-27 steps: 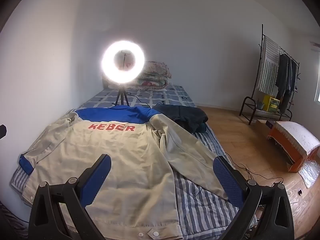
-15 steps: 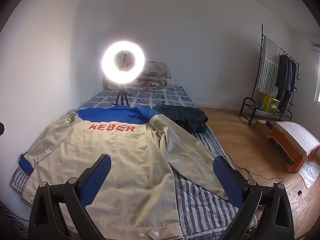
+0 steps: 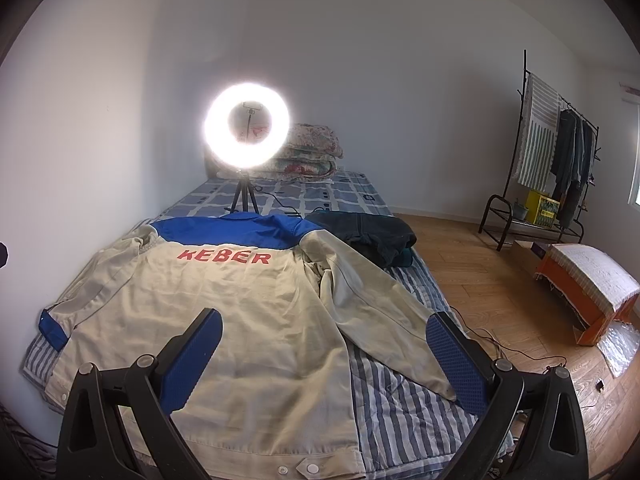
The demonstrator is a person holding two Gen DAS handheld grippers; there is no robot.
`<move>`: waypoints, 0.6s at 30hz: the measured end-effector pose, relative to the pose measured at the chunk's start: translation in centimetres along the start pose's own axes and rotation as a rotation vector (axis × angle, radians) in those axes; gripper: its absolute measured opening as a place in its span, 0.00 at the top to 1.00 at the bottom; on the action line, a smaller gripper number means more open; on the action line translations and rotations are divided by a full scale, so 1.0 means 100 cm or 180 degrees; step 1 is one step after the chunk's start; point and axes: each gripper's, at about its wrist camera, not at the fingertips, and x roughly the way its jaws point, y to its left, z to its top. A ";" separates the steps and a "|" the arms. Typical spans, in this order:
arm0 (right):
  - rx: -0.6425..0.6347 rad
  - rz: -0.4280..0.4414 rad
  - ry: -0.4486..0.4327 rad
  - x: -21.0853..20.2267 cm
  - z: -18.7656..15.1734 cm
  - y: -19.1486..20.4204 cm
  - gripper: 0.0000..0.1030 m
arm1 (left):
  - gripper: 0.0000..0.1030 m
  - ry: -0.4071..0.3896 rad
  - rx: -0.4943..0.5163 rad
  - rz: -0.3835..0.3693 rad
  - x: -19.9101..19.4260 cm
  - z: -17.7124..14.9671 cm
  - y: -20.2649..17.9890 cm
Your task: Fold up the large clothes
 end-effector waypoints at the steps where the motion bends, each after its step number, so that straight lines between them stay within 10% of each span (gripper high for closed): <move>1: 0.0001 0.0001 -0.0003 0.000 0.000 0.000 0.00 | 0.00 0.0000 0.0000 -0.0002 0.000 0.000 0.000; 18: -0.0001 0.0007 -0.0012 -0.005 0.004 0.004 0.00 | 0.00 -0.0010 -0.0018 0.0005 -0.004 0.011 0.002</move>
